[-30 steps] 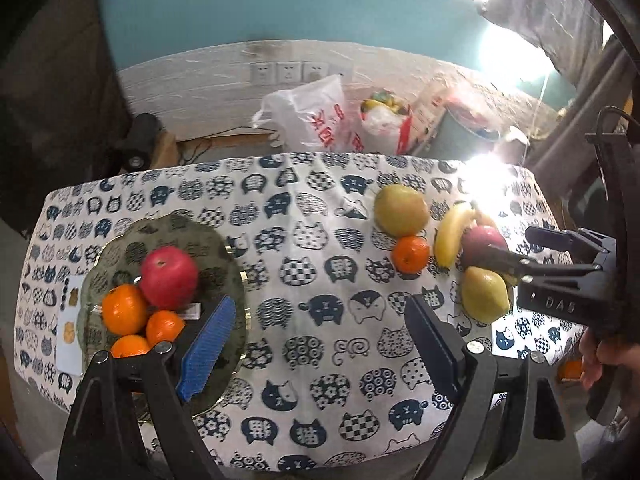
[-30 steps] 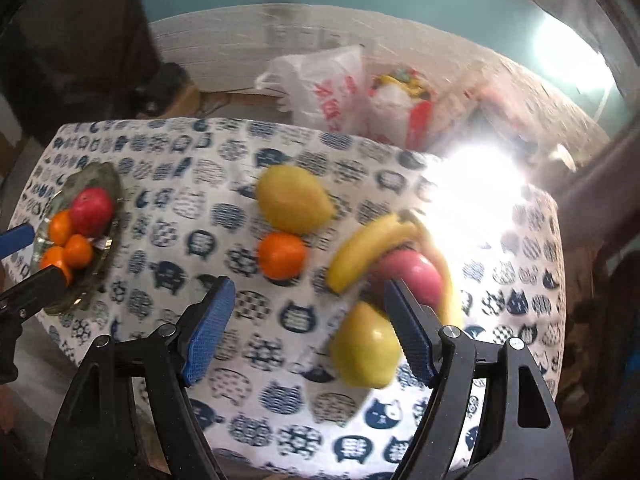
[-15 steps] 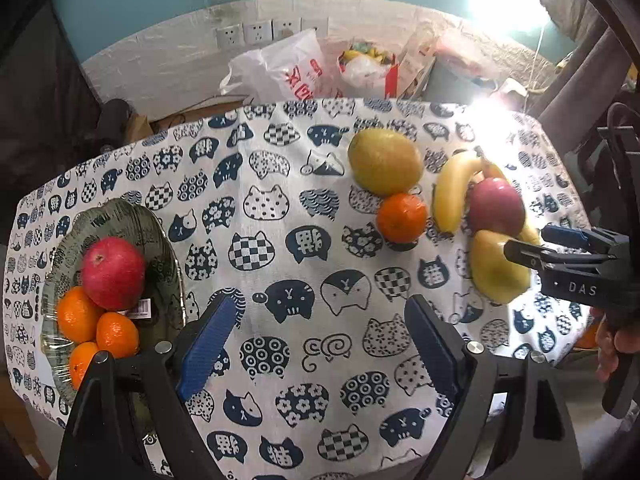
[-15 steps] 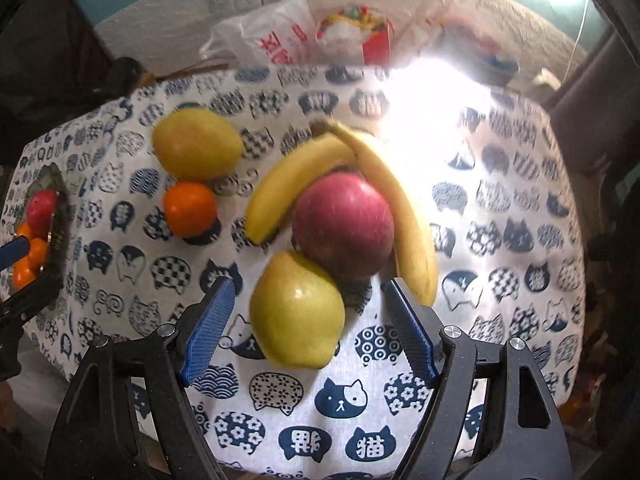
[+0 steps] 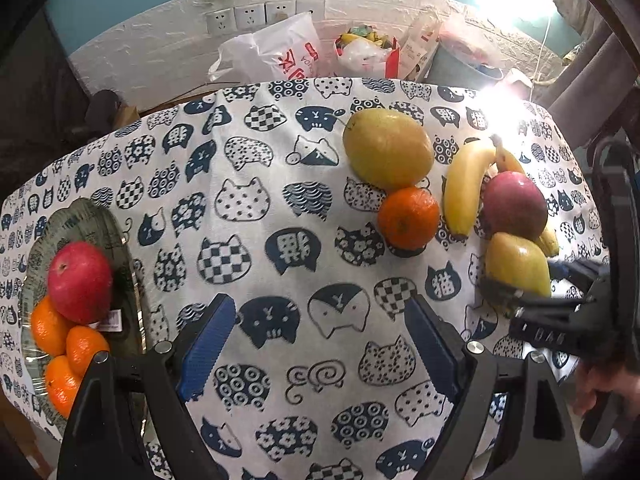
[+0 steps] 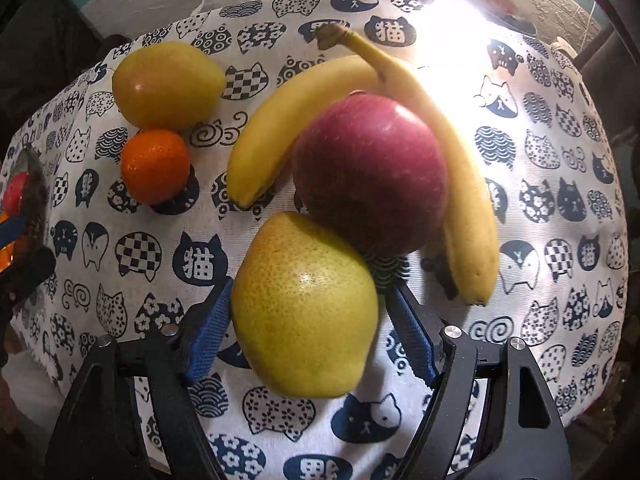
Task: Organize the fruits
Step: 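Grasp the yellow pear with the right gripper while the left gripper reaches an orange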
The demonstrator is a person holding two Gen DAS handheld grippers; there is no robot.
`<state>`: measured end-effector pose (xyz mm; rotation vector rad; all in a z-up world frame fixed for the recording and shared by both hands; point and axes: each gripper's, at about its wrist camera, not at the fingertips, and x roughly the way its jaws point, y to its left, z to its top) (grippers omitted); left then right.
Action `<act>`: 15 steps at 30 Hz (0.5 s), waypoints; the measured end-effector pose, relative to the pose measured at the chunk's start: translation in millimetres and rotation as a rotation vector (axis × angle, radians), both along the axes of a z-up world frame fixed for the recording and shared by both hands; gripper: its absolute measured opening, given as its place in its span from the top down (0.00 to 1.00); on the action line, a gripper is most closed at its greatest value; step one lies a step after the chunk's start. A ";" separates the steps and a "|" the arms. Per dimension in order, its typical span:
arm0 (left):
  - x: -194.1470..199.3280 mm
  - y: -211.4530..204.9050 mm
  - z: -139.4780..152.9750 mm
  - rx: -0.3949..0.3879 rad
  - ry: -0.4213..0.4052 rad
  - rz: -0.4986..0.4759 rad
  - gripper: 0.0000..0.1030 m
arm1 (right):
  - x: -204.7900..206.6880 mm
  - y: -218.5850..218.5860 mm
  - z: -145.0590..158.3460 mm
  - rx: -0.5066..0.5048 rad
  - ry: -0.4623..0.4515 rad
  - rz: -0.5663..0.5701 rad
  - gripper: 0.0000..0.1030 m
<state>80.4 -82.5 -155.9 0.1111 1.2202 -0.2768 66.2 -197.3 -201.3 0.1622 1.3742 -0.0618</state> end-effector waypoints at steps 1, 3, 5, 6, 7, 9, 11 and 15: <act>2.4 -2.8 -0.3 -0.007 -0.001 -0.001 0.15 | -0.7 1.7 -1.0 -0.006 -0.003 0.007 0.34; 5.9 -7.9 -1.2 -0.015 -0.004 -0.004 0.15 | -3.1 7.6 -0.6 -0.038 -0.016 0.038 0.34; 10.8 -15.7 -1.7 -0.019 -0.007 -0.007 0.15 | -5.9 13.2 -0.2 -0.051 -0.025 0.060 0.34; 13.1 -19.6 -2.1 -0.022 -0.007 -0.008 0.15 | -8.0 13.2 -0.1 -0.045 -0.029 0.058 0.34; 16.1 -24.3 -2.4 -0.029 -0.005 -0.010 0.15 | -11.5 14.2 -0.8 -0.041 -0.032 0.052 0.34; 20.0 -30.4 -2.9 -0.041 -0.001 -0.015 0.15 | -17.8 12.2 1.7 -0.036 -0.044 0.040 0.35; 23.5 -36.1 -3.9 -0.049 0.002 -0.018 0.15 | -23.3 10.0 6.3 -0.036 -0.056 0.035 0.35; 31.8 -47.6 -8.8 -0.058 0.011 -0.017 0.15 | -31.3 -1.9 21.3 -0.037 -0.081 0.025 0.35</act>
